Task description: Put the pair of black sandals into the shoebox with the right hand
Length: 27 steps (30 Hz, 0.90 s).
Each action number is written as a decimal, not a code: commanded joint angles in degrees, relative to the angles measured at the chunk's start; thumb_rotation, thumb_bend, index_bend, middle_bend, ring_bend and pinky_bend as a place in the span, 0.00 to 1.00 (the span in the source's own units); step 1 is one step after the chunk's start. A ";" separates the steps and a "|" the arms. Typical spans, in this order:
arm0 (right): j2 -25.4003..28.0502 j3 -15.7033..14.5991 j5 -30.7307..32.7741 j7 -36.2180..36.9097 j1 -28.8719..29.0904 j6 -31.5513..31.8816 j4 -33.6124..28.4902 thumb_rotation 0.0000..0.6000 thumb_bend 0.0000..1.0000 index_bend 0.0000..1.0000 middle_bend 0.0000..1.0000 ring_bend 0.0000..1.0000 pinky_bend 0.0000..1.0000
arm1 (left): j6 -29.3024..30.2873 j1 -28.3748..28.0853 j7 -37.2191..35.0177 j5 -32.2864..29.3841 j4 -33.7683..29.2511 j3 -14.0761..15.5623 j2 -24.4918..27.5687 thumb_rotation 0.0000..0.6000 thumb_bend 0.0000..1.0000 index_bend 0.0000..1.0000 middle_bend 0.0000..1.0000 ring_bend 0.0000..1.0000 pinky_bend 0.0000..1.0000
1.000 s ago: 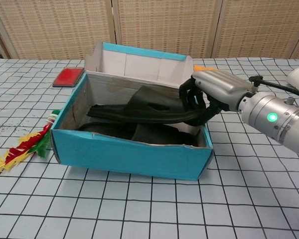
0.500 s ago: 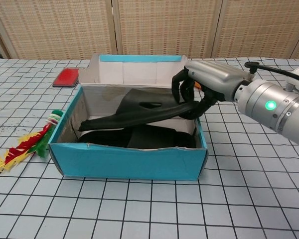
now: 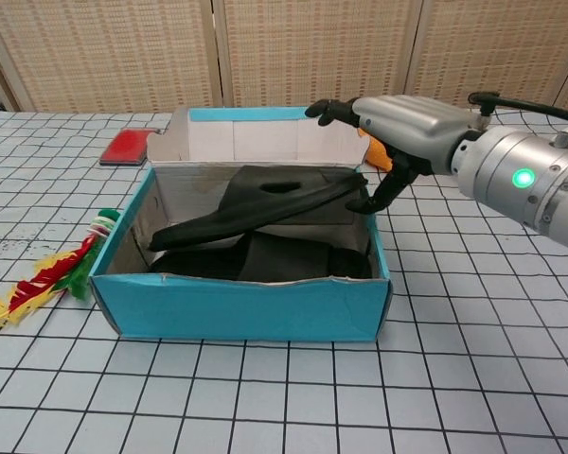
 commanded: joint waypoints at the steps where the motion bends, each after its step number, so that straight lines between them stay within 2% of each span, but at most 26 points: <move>1: -0.24 0.13 0.75 0.59 0.23 -0.21 0.47 1.00 0.15 0.04 0.06 0.00 0.10 | -0.07 -0.03 -0.08 -0.13 0.04 -0.05 0.00 1.00 0.43 0.29 0.23 0.25 0.32; 5: 0.41 -0.08 -1.06 2.81 -0.35 1.22 -0.65 1.00 0.14 0.05 0.06 0.00 0.10 | -0.24 -0.11 -0.02 -0.23 0.07 -0.07 -0.03 1.00 0.43 0.28 0.23 0.25 0.32; 7: -0.40 -0.02 -2.53 4.05 -1.14 3.70 -0.72 1.00 0.14 0.09 0.07 0.00 0.10 | -0.32 -0.14 0.09 -0.21 0.10 -0.03 -0.09 1.00 0.43 0.29 0.23 0.25 0.32; 8: -1.38 -0.06 -4.01 4.84 -1.66 5.75 -0.07 1.00 0.14 0.16 0.11 0.03 0.13 | -0.35 -0.14 0.19 -0.16 0.09 0.01 -0.12 1.00 0.43 0.28 0.23 0.25 0.32; 10: -3.03 -0.29 -6.31 5.62 -2.16 8.43 1.71 1.00 0.16 0.27 0.25 0.13 0.26 | -0.35 -0.14 0.37 -0.06 0.03 0.07 -0.14 1.00 0.43 0.29 0.23 0.25 0.32; 11: -4.03 -0.53 -7.81 6.31 -2.31 9.67 2.98 1.00 0.18 0.33 0.31 0.18 0.36 | -0.35 -0.14 0.48 -0.03 0.00 0.10 -0.15 1.00 0.43 0.29 0.23 0.25 0.32; 12: -4.65 -0.66 -8.84 7.20 -2.36 10.31 3.79 1.00 0.22 0.43 0.38 0.24 0.49 | -0.33 -0.14 0.55 -0.01 -0.02 0.10 -0.15 1.00 0.43 0.29 0.23 0.25 0.32; 15: -6.26 -0.76 -10.87 10.14 -2.55 11.61 5.39 1.00 0.28 0.61 0.52 0.40 0.62 | -0.23 -0.08 0.54 -0.05 -0.02 0.08 -0.15 1.00 0.42 0.29 0.23 0.25 0.32; 19: -7.18 -1.03 -12.11 10.66 -2.57 12.04 6.16 1.00 0.34 0.70 0.59 0.49 0.70 | -0.22 -0.07 0.27 -0.21 0.02 0.01 -0.07 1.00 0.43 0.29 0.23 0.25 0.32; 27: -9.24 -1.92 -11.70 9.54 -2.73 10.80 9.21 1.00 0.36 0.75 0.63 0.53 0.74 | 0.10 0.01 -0.26 0.08 -0.02 -0.01 0.11 1.00 0.43 0.29 0.23 0.25 0.32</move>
